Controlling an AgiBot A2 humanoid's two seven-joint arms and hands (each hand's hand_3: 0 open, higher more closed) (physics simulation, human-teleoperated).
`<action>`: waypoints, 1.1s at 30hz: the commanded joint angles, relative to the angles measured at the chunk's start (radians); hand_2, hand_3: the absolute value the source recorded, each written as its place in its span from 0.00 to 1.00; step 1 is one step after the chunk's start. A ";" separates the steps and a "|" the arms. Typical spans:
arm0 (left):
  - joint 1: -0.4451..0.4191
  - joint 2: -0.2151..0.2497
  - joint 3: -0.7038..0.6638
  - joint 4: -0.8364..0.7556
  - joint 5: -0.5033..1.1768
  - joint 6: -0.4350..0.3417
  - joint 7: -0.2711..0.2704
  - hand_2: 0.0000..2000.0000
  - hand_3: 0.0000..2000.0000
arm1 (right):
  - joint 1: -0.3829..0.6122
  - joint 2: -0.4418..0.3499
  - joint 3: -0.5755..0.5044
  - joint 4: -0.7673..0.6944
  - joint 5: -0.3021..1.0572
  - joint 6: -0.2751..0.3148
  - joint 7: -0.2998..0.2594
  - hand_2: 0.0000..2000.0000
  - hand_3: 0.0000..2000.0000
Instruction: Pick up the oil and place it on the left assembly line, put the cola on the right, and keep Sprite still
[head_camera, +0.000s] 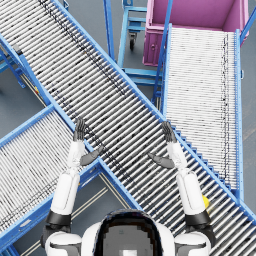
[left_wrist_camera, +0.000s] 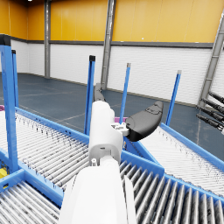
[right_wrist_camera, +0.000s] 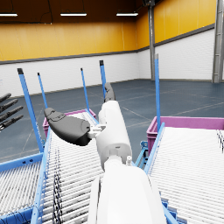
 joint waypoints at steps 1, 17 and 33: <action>0.000 0.000 0.000 0.000 0.000 0.000 0.000 0.00 0.00 | 0.000 0.000 0.000 0.000 0.000 0.000 0.000 0.00 0.00; 0.000 0.000 0.000 0.000 0.000 0.000 0.000 0.00 0.00 | 0.000 0.000 0.000 0.000 0.000 0.000 0.000 0.00 0.00; 0.043 0.056 -0.112 -0.049 0.000 -0.099 -0.099 0.00 0.00 | 0.062 -0.068 -0.074 0.043 0.000 -0.098 0.099 0.00 0.00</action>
